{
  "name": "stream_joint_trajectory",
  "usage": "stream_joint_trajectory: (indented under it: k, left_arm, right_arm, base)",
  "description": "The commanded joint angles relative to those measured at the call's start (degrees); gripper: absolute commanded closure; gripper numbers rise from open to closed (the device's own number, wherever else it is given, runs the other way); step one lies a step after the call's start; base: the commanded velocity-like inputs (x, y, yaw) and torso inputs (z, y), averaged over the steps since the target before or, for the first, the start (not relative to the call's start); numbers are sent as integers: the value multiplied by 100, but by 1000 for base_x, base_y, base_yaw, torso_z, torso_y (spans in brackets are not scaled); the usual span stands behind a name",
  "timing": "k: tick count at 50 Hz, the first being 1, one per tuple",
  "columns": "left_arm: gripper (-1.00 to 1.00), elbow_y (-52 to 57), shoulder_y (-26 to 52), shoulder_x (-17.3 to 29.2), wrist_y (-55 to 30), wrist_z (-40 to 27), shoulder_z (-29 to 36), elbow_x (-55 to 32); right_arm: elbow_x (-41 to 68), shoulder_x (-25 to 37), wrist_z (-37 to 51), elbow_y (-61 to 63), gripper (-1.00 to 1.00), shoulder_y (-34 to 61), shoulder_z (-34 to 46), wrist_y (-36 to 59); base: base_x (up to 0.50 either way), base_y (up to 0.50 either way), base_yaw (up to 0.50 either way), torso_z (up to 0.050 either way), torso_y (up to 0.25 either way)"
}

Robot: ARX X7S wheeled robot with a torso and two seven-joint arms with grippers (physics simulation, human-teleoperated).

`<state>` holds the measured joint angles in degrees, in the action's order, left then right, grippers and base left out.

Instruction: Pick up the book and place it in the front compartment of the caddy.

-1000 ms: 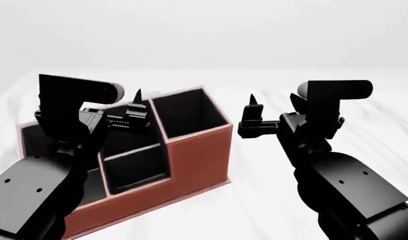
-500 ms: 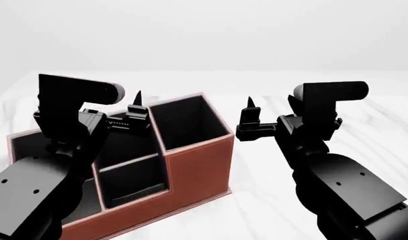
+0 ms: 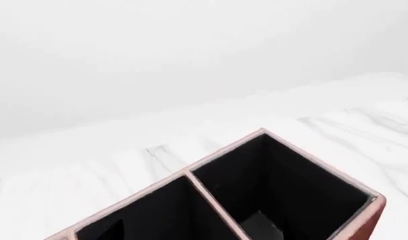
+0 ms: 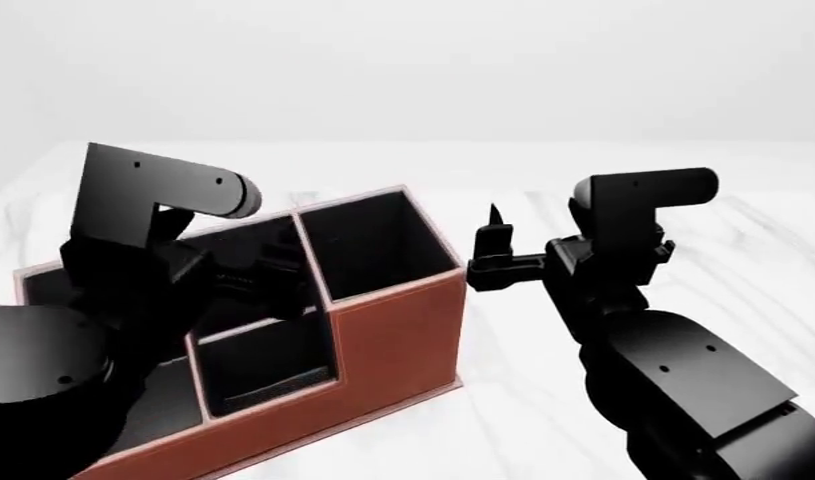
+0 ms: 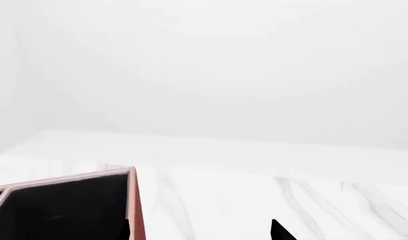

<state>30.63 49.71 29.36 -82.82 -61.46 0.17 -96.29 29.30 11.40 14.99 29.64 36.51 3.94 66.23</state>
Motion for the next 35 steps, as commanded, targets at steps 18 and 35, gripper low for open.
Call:
stream_joint_trajectory:
  k: [18, 35]
  left_arm:
    - [-100, 265, 1468, 2557, 2283, -2711, 2907, -4822]
    - [-100, 1056, 2376, 3425, 3432, -2805, 4483, -5967]
  right_arm:
    - [26, 108, 2, -144, -100, -18, 235, -55]
    - [18, 147, 1, -304, -100, -5, 330, -156]
  base:
    - [0, 0, 0, 0, 0]
    - [0, 0, 0, 0, 0]
